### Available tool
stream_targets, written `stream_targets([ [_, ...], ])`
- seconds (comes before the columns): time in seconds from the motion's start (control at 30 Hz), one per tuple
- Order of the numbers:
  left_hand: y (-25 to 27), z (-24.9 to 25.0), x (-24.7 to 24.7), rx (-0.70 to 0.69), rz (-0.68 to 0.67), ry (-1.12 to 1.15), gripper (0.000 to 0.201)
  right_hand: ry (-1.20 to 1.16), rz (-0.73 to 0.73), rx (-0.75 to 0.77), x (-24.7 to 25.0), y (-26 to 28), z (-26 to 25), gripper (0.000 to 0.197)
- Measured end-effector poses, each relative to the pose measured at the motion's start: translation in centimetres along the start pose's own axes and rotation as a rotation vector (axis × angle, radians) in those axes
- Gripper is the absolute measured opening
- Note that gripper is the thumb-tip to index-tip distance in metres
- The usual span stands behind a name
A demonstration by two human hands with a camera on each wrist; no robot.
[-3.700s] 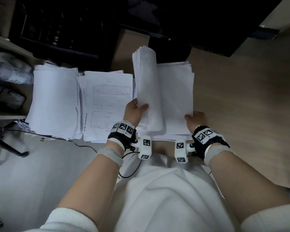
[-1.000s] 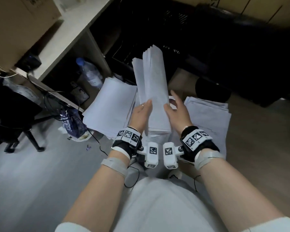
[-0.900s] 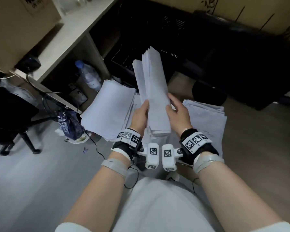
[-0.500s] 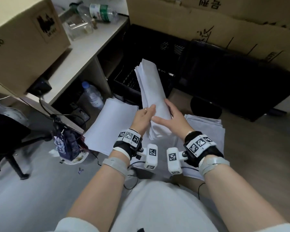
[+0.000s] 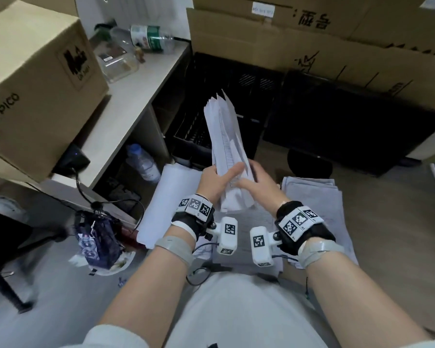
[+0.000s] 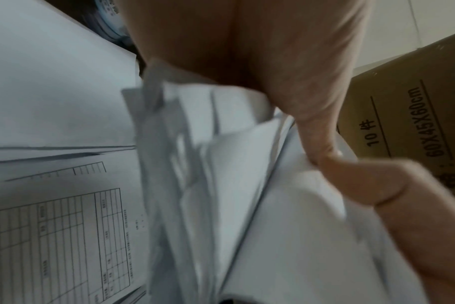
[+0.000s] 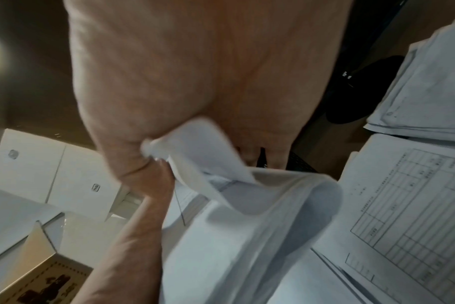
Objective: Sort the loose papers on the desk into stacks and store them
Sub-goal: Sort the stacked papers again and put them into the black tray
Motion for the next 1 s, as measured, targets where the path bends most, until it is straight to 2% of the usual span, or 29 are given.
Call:
stream_targets([
  [0.07, -0.2, -0.2, 0.7, 0.004, -0.002, 0.064, 0.023, -0.095, 0.058, -0.03, -0.1, -0.2, 0.1, 0.039],
  [0.13, -0.4, -0.5, 1.5, 0.03, 0.013, 0.068, 0.018, -0.189, 0.113, -0.059, 0.1, -0.5, 0.4, 0.024],
  [0.27, -0.4, -0.5, 2.3, 0.053, -0.009, 0.13, 0.026, -0.325, 0.159, -0.111, -0.1, -0.7, 1.0, 0.02],
  [0.37, -0.6, -0.5, 2.4, 0.067, -0.076, 0.145, 0.039, -0.281, 0.182, -0.117, -0.5, -0.7, 0.9, 0.017],
  [0.43, -0.8, -0.9, 2.5, 0.1, -0.084, 0.16, 0.034, -0.234, 0.182, -0.124, -0.8, -1.0, 1.3, 0.016],
  [0.5, -1.1, -1.6, 3.6, 0.116, 0.002, 0.092, 0.016, -0.254, 0.221, -0.155, -0.6, -1.1, 2.1, 0.017],
  [0.53, -1.2, -2.1, 4.2, 0.121, 0.056, 0.062, 0.013, -0.255, 0.271, -0.183, -0.2, -1.1, 2.8, 0.017],
  [0.6, -1.3, -3.2, 5.6, 0.148, 0.129, 0.053, 0.017, -0.209, 0.402, -0.217, 1.0, -0.8, 4.4, 0.017],
  [0.63, -1.3, -3.9, 6.4, 0.165, 0.15, 0.05, 0.027, -0.174, 0.464, -0.224, 1.7, -0.6, 5.4, 0.014],
  [0.7, -1.3, -4.9, 7.9, 0.183, 0.146, -0.022, 0.031, -0.089, 0.521, -0.267, 2.2, -0.3, 7.1, 0.008],
  [0.77, -1.0, -5.5, 9.3, 0.187, 0.127, -0.14, 0.02, -0.001, 0.523, -0.327, 1.7, -0.4, 9.3, 0.02],
  [0.8, -0.9, -5.6, 10.3, 0.184, 0.143, -0.175, 0.021, 0.034, 0.515, -0.366, 1.0, -0.4, 10.3, 0.027],
  [0.83, -0.6, -5.8, 11.4, 0.186, 0.183, -0.209, 0.025, 0.063, 0.51, -0.404, 0.3, -0.5, 11.5, 0.029],
  [0.9, -0.4, -6.5, 14.0, 0.19, 0.284, -0.296, 0.031, 0.11, 0.475, -0.463, -1.8, -1.1, 14.0, 0.021],
  [1.0, 0.2, -7.2, 17.6, 0.204, 0.409, -0.343, 0.038, 0.13, 0.389, -0.556, -6.0, -2.1, 17.6, 0.027],
])
Point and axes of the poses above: each hand's wrist, its own y-axis away from the middle knuckle, its own x-axis out of the back of the hand, z = x × y, the point moved 8 cm from there along -y, towards the middle knuckle, and after that the axes turned 3 degrees about -x, right-handed, at the moved point
